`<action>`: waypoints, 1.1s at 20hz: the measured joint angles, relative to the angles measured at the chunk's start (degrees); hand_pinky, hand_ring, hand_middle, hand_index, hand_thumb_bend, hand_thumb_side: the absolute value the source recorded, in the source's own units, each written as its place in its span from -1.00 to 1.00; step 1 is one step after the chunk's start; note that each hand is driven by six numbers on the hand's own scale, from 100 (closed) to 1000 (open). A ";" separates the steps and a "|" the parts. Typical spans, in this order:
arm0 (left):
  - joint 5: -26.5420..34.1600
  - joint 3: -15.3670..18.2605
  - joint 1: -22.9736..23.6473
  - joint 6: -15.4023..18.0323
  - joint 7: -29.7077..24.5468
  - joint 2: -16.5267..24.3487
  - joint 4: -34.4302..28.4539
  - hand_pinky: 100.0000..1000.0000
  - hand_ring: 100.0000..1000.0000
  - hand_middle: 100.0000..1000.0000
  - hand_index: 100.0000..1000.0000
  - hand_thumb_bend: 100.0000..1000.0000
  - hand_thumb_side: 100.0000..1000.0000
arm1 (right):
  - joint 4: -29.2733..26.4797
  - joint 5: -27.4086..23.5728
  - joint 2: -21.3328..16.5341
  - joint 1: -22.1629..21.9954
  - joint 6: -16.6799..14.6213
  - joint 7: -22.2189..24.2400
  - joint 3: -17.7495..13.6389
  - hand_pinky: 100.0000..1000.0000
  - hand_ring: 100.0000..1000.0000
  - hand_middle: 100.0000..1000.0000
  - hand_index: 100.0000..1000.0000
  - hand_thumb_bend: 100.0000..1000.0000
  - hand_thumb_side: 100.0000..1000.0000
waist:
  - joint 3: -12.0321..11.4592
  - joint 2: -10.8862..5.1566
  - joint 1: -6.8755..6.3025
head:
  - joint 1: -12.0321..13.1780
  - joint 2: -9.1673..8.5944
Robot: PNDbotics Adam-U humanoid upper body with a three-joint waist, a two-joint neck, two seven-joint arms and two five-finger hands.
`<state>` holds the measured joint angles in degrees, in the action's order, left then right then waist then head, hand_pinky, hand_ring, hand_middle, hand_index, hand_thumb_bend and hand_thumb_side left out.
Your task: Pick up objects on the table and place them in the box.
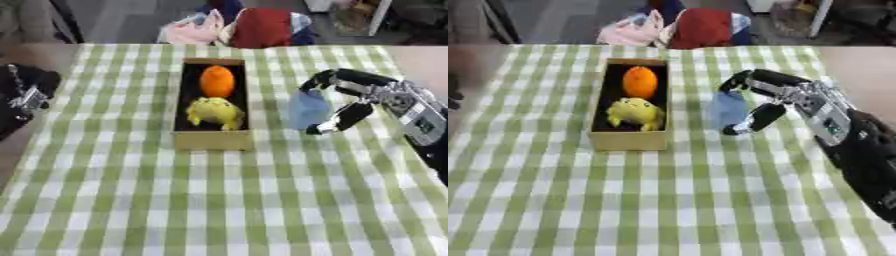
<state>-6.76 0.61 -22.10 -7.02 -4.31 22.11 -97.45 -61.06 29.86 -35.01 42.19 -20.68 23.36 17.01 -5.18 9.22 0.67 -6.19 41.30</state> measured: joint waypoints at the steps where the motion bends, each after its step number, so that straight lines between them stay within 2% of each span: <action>1: 0.00 0.00 0.03 0.00 0.00 0.00 0.00 -0.07 -0.01 -0.10 0.19 0.20 0.26 | 0.23 0.37 0.05 0.13 -0.03 -0.35 -0.09 0.64 0.71 0.44 0.66 0.02 -0.37 | -0.07 0.00 0.00 | -0.01 0.00; 4: -0.01 0.00 0.18 -0.01 -0.01 -0.07 0.00 -0.07 -0.01 -0.10 0.19 0.20 0.26 | 0.71 1.58 0.34 0.19 -0.09 -1.96 -0.44 0.61 0.66 0.36 0.62 -0.02 -0.43 | -0.12 0.01 0.01 | -0.03 0.00; 7: -0.01 0.00 0.29 -0.02 0.00 -0.40 0.00 -0.06 -0.01 -0.10 0.19 0.20 0.27 | 0.74 2.84 0.42 0.21 -0.17 -4.37 -0.75 0.48 0.49 0.11 0.48 -0.19 -0.76 | -0.17 0.01 0.06 | -0.03 0.00; 8: -0.01 0.00 0.30 -0.03 0.01 -0.45 0.00 -0.06 -0.01 -0.10 0.19 0.20 0.27 | 0.75 3.20 0.42 0.20 -0.12 -5.44 -0.82 0.47 0.48 0.10 0.48 -0.20 -0.78 | -0.17 0.01 0.06 | -0.03 0.00; 9: -0.01 0.00 0.31 -0.04 0.02 -0.45 0.00 -0.05 -0.01 -0.10 0.19 0.20 0.26 | 0.76 3.42 0.42 0.19 -0.09 -6.48 -0.87 0.40 0.39 -0.01 0.43 -0.25 -0.91 | -0.17 0.02 0.06 | -0.03 0.00; 11: -0.01 0.00 0.31 -0.10 0.08 -0.46 0.00 -0.04 -0.01 -0.10 0.19 0.20 0.27 | 0.91 3.86 0.43 0.16 0.05 -8.59 -0.95 0.33 0.30 -0.13 0.36 -0.30 -1.00 | -0.17 0.05 0.09 | -0.02 0.00; 19: 0.01 0.00 0.34 -0.15 -0.02 -0.48 0.00 -0.02 0.00 -0.09 0.20 0.08 0.30 | 1.49 4.36 0.45 0.16 0.30 -16.82 -1.16 0.13 0.04 -0.49 0.13 -0.40 -1.00 | -0.33 0.08 0.00 | -0.01 0.00; 22: 0.04 0.00 0.34 -0.06 -0.14 -0.49 0.00 -0.02 0.00 -0.09 0.20 0.08 0.30 | 1.77 4.36 0.46 0.16 0.30 -19.18 -1.22 0.12 0.02 -0.51 0.12 -0.41 -1.00 | -0.39 0.08 -0.02 | -0.01 0.00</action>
<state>-6.72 0.61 -21.76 -7.09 -4.45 21.62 -97.45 -59.29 34.22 -34.54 42.35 -20.38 4.17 15.79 -5.56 9.30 0.66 -6.20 41.30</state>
